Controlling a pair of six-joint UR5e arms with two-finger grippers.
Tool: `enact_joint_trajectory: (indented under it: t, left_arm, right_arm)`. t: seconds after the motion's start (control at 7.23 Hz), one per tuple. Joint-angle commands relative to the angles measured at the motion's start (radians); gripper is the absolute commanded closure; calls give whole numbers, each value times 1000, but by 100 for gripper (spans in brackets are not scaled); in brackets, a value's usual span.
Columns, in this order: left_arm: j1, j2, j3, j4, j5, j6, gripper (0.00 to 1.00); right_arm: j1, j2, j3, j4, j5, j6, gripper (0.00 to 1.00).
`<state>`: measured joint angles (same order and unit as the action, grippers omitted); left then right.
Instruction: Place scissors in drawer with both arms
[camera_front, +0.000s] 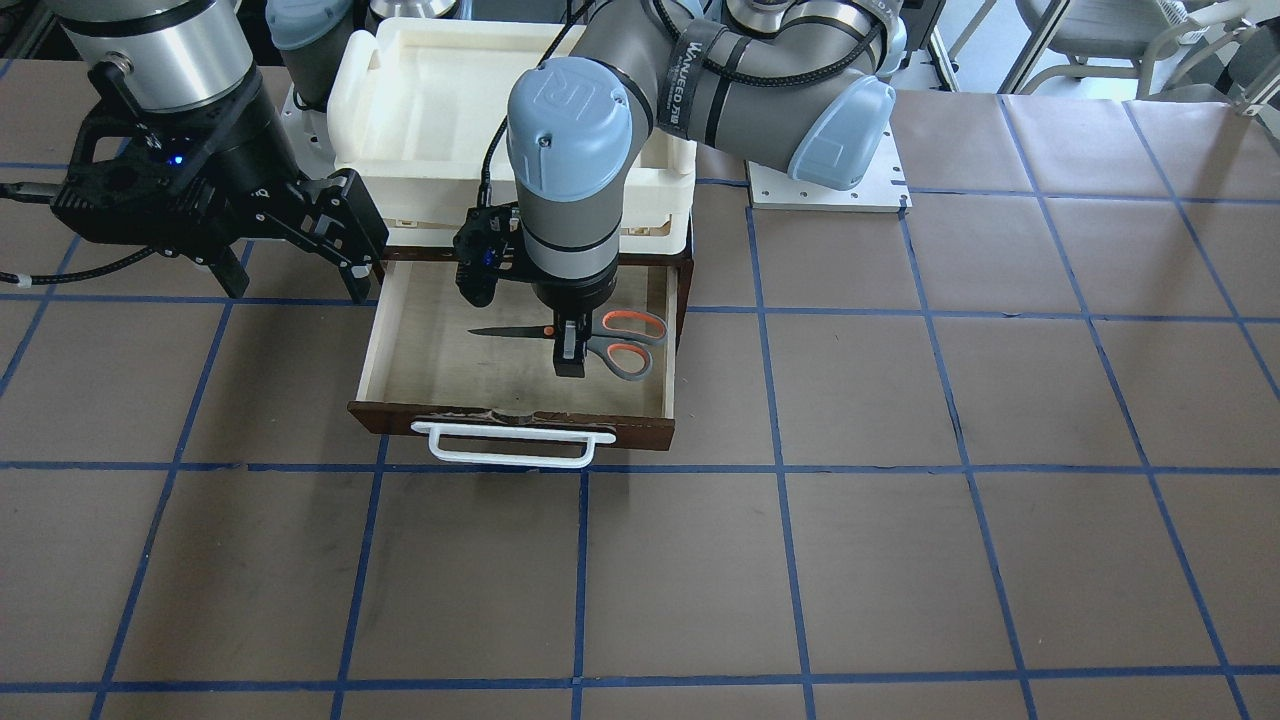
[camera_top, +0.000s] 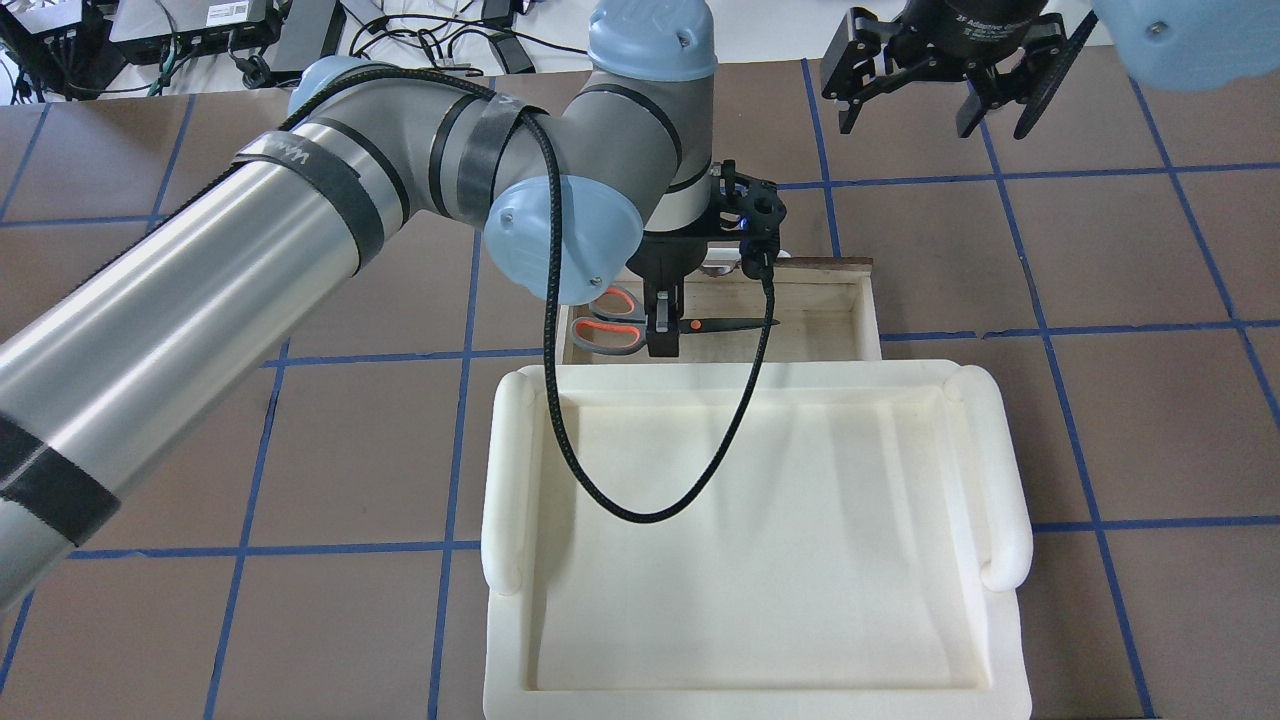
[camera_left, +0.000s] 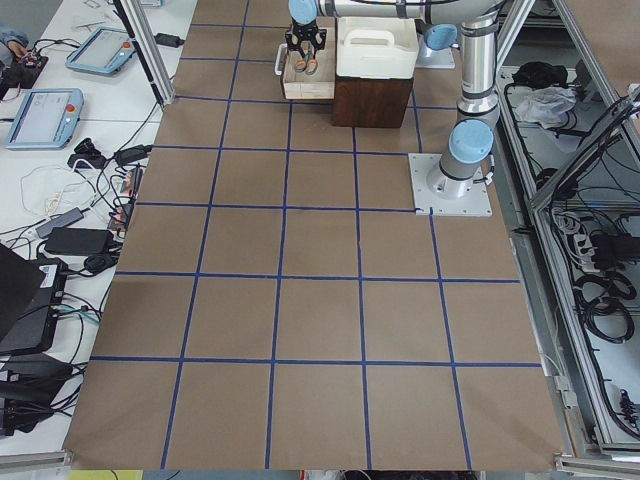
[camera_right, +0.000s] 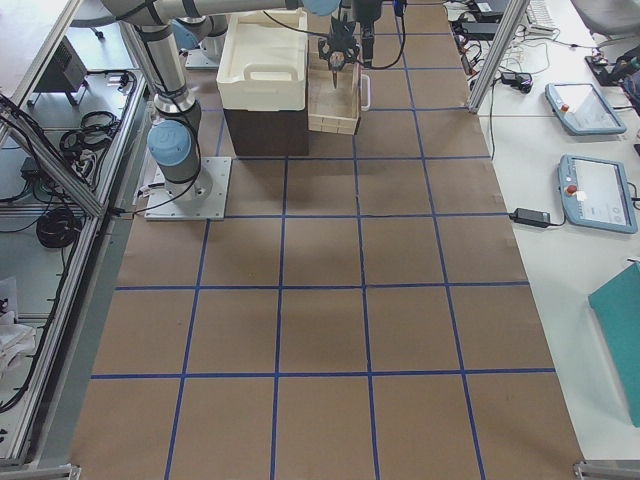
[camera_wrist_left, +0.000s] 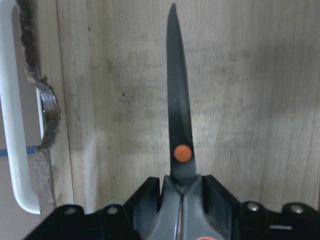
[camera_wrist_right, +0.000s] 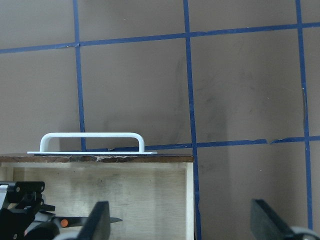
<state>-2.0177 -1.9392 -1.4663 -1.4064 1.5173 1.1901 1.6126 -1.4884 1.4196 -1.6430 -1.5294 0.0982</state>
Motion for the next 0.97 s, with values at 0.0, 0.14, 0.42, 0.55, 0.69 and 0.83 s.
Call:
enact_joint_trajectory:
  t: [0.0, 0.14, 0.42, 0.55, 0.69, 0.83]
  left_arm:
    - [-9, -6, -8, 15, -2, -1, 93]
    - [-16, -7, -19, 44, -9, -16, 93]
    - [-26, -20, -23, 55, -3, -17, 93]
    - [-26, -23, -23, 57, -8, -17, 93]
    - [-27, -27, -26, 60, -9, -17, 93]
    - [-27, -30, -37, 63, -8, -17, 93]
  right_arm:
    - [1, -6, 7, 0, 0, 0, 0]
    - [3, -6, 9, 0, -8, -2, 0]
    - [4, -6, 12, 0, -11, -2, 0]
    - [4, -7, 15, 0, -11, -3, 0]
    - [3, -6, 15, 2, -12, -3, 0]
    - [3, -7, 15, 3, -14, -3, 0]
